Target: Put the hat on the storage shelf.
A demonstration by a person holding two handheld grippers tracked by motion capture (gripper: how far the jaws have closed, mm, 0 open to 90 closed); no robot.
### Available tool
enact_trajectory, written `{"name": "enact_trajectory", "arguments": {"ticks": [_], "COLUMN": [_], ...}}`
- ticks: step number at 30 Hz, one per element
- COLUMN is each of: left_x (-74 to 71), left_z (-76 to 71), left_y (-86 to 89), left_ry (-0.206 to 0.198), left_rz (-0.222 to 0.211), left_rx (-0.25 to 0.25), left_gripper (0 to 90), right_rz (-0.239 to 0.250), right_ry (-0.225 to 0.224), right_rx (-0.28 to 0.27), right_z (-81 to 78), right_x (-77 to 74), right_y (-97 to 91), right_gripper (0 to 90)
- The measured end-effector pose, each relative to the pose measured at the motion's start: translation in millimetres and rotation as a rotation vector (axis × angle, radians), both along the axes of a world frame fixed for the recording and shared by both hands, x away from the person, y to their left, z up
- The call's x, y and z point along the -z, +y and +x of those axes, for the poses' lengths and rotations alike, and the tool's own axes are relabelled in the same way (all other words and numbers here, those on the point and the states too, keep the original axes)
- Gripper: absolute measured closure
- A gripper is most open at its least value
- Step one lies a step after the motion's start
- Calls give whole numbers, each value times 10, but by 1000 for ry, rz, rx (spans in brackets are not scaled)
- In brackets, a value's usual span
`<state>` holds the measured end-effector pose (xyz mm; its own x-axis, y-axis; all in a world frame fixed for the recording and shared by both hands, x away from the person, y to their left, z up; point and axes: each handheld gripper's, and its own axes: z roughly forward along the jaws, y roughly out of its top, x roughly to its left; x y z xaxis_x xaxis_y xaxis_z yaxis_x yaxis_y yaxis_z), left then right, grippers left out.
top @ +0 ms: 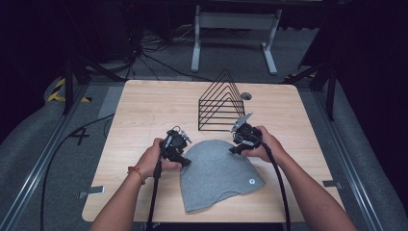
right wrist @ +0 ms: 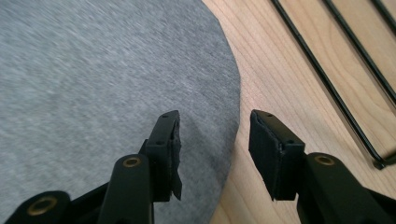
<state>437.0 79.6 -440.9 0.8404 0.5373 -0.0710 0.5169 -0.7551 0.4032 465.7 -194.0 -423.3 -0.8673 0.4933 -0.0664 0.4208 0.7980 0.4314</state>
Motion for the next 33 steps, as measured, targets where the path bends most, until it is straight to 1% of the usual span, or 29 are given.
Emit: {"name": "enact_trajectory", "arguments": {"ticks": [2,3,4,7,8,9,10,11,12,13,15,16,17,19,20,21,22,23,25,27,29,30,31,32,33], "left_x": [-7,-12,-20,-34,-38,-38,-39,-44,-48,-51,-56,-56,-58,-58,-55,-51,-49,-49,-52,-73,-111,-147,-206,-253,-329], "left_z": [16,26,35,44,37,37,41,43,47,39,40,40,40,35,35,36,37,39,36,29,16,9,-1,-13,-22], "left_y": [-23,-33,-45,-77,-97,-97,-104,-107,-110,-114,-118,-118,-121,-125,-125,-124,-124,-123,-127,-136,-146,-151,-158,-167,-180], "left_ry": [4,9,6,11,17,17,18,24,25,32,35,35,41,51,55,60,60,57,46,17,-9,-29,-40,-60,-90], "left_rz": [15,23,39,73,76,76,80,83,83,80,83,83,80,75,65,54,49,48,49,52,49,46,40,34,44], "left_rx": [-4,4,15,33,41,41,42,44,50,55,73,73,77,81,87,93,94,95,93,93,91,93,97,99,119], "left_gripper": [471,471,472,487,517,521,521,525,543,594,651,676,676,775,775,809,837,849,857,862,864,864,864,865,865], "right_rz": [-56,-82,-76,-108,-123,-123,-130,-129,-133,-136,-140,-140,-140,-101,-101,-93,-84,-70,-61,-42,-29,-13,4,26,43], "right_ry": [23,31,41,71,114,114,135,147,151,164,171,171,175,200,200,202,193,184,169,163,140,131,116,100,86], "right_rx": [-3,-9,-8,16,44,44,41,32,27,3,-13,-13,-15,-14,-14,-19,-15,-14,-7,-3,-2,2,3,4,5], "right_z": [40,52,63,127,168,168,192,200,204,185,159,159,148,131,131,125,113,98,61,26,9,-7,-27,-54,-79], "right_x": [54,76,81,73,72,72,69,68,64,48,41,41,39,48,48,48,50,56,56,49,24,-4,-44,-110,-170], "right_y": [56,80,93,119,122,122,123,132,142,168,190,190,196,176,176,164,154,139,115,87,53,28,3,-34,-61], "right_gripper": [497,487,489,429,408,408,422,438,475,594,679,679,723,838,838,845,851,854,857,859,860,860,860,861,860]}}
